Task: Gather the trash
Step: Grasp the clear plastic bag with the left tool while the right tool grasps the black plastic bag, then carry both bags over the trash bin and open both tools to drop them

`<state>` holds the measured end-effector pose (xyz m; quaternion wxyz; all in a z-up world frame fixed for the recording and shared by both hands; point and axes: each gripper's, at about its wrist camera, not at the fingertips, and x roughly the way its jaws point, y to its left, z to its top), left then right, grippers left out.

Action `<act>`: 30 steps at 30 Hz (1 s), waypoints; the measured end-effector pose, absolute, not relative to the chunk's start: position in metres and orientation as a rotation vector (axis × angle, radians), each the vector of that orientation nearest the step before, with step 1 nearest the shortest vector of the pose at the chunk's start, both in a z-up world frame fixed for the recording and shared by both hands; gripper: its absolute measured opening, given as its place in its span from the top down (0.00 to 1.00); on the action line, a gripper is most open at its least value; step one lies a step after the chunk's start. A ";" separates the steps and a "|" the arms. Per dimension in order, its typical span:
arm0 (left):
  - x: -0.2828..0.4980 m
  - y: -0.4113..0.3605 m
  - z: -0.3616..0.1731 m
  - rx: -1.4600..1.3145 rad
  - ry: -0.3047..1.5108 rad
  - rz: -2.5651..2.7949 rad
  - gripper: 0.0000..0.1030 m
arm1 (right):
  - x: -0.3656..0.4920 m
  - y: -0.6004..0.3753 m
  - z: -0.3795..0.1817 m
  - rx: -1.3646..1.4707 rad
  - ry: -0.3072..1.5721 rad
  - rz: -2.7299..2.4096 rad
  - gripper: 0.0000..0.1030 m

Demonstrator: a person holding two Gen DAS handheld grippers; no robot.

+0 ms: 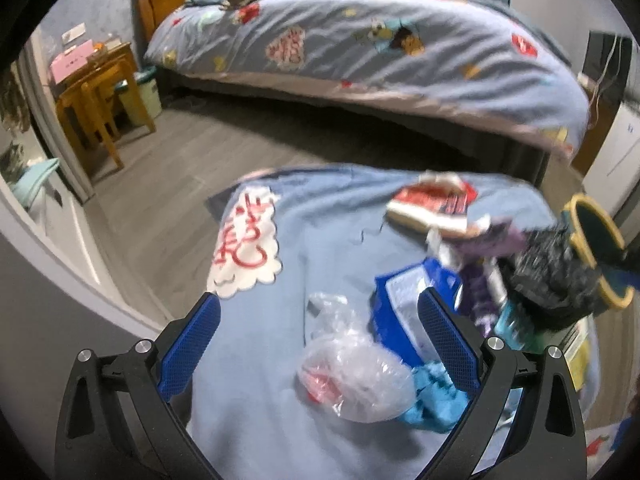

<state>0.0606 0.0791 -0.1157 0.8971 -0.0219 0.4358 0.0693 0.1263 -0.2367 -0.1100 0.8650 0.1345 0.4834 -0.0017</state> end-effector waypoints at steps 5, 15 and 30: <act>0.062 0.066 -0.137 -0.022 0.939 0.129 0.06 | 0.131 -0.228 -0.124 0.294 1.052 0.005 0.05; 0.069 0.063 -0.171 -0.072 1.066 0.075 0.42 | 0.136 -0.225 -0.142 0.377 1.124 0.064 0.65; 0.064 0.073 -0.117 -0.130 0.877 0.066 0.82 | 0.130 -0.248 -0.083 0.435 0.947 0.082 0.93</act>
